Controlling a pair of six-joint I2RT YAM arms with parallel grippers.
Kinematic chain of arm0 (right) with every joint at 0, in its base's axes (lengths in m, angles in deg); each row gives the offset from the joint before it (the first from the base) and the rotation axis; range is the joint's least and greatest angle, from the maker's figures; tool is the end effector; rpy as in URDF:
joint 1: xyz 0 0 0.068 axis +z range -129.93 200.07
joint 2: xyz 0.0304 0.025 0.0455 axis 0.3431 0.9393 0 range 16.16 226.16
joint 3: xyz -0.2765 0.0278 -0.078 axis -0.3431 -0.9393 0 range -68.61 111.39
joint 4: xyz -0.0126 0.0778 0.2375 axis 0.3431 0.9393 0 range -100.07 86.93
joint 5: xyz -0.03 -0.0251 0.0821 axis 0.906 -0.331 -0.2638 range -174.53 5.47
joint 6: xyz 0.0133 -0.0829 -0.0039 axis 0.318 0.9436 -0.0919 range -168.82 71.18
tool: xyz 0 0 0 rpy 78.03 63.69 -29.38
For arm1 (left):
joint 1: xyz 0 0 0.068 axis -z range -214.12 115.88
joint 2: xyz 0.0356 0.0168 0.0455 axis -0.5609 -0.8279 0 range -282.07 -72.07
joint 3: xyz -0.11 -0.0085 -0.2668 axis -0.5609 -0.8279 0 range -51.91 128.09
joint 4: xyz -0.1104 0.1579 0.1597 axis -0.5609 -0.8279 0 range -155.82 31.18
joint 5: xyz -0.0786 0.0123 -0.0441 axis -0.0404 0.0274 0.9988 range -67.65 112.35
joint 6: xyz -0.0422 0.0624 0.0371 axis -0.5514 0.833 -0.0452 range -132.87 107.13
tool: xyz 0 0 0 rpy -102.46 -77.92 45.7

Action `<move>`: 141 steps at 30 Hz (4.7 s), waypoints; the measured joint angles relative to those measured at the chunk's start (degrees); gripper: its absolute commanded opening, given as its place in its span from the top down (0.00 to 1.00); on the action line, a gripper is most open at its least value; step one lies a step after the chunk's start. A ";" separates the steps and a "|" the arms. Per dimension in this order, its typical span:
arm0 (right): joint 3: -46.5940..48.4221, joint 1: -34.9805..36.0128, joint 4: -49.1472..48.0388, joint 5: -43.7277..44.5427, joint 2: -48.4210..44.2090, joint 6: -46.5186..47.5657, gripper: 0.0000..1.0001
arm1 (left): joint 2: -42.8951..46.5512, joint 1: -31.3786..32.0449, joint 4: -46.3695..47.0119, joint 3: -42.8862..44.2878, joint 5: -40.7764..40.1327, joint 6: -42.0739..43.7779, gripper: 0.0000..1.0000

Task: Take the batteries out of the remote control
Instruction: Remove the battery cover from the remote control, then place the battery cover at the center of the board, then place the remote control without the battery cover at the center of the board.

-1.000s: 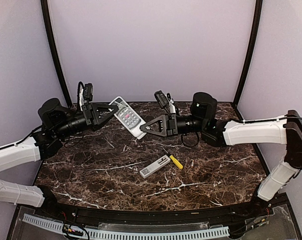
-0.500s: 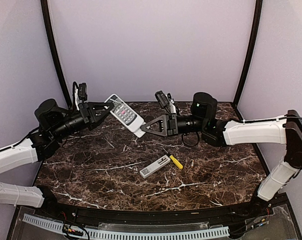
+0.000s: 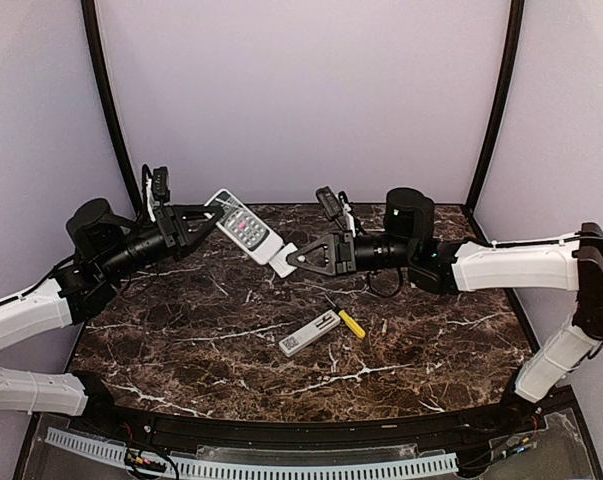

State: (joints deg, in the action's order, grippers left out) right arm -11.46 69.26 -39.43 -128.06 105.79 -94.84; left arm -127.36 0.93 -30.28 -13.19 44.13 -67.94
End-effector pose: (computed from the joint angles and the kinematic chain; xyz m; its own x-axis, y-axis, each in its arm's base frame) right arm 0.2061 0.3164 0.3124 -0.7429 -0.0622 -0.6665 -0.6677 -0.0029 0.7444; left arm 0.1809 -0.1602 0.3646 -0.5836 -0.5206 -0.6232 0.6147 0.2182 -0.7580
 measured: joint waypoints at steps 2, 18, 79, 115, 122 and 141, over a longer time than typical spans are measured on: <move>-0.55 -0.02 2.71 2.99 -1.99 1.18 1.00 | 0.50 -0.17 -1.44 0.11 0.07 1.22 1.00; -5.22 -13.79 31.45 29.42 -20.59 9.38 1.00 | 4.17 -5.03 -39.39 19.34 -8.24 28.22 1.00; -11.08 -47.84 29.42 21.31 5.27 22.12 0.72 | -0.20 -12.72 -50.84 13.40 -17.05 47.69 1.00; -2.69 -36.09 42.32 44.68 4.55 23.06 0.14 | -0.07 -12.63 -49.64 13.38 -16.35 46.95 1.00; -3.08 -35.95 43.78 45.64 -3.19 22.95 0.14 | -1.51 -4.87 -50.42 13.44 -23.98 48.09 1.00; -9.25 -34.97 40.89 38.14 -22.67 19.87 0.16 | -28.70 12.11 -58.27 25.94 -50.69 41.59 0.99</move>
State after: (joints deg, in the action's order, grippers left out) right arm -20.71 34.29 1.46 -89.92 83.12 -74.98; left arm -156.06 13.04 -88.55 12.75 -6.56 -26.34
